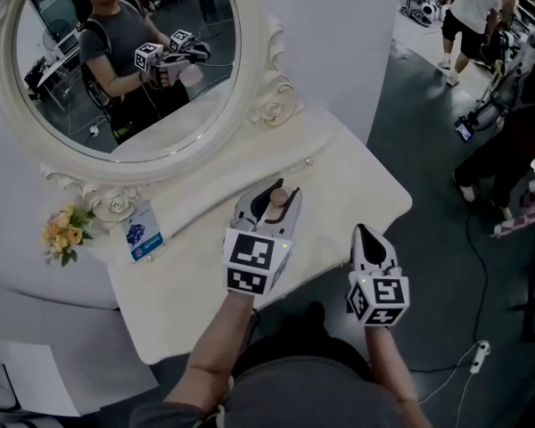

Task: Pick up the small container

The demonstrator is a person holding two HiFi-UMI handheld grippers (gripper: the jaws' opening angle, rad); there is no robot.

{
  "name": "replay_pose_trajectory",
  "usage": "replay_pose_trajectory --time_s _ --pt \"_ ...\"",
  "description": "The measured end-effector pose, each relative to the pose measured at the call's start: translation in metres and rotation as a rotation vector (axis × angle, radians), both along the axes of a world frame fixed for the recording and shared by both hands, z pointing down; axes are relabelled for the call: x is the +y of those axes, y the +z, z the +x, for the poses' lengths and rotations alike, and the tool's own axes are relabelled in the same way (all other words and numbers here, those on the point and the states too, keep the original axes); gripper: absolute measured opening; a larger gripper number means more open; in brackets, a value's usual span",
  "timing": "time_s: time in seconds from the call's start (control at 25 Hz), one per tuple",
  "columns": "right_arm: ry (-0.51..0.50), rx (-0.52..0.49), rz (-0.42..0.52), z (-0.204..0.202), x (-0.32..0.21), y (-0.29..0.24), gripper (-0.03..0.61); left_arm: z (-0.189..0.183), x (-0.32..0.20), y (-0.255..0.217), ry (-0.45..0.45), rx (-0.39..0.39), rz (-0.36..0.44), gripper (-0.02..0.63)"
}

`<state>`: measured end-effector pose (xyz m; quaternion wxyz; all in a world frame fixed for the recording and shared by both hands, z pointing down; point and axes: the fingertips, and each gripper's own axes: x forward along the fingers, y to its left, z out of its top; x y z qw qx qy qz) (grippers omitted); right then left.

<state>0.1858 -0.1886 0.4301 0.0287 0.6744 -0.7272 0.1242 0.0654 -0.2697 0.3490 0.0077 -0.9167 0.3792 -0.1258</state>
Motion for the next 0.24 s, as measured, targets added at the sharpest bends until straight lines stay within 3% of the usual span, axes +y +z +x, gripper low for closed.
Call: replay_pose_trajectory --time_s 0.24 --pt "-0.013 0.016 0.006 0.0006 -0.0013 -0.0034 0.003 -0.0009 -0.0016 -0.0022 -0.013 0.0 -0.003 0.126"
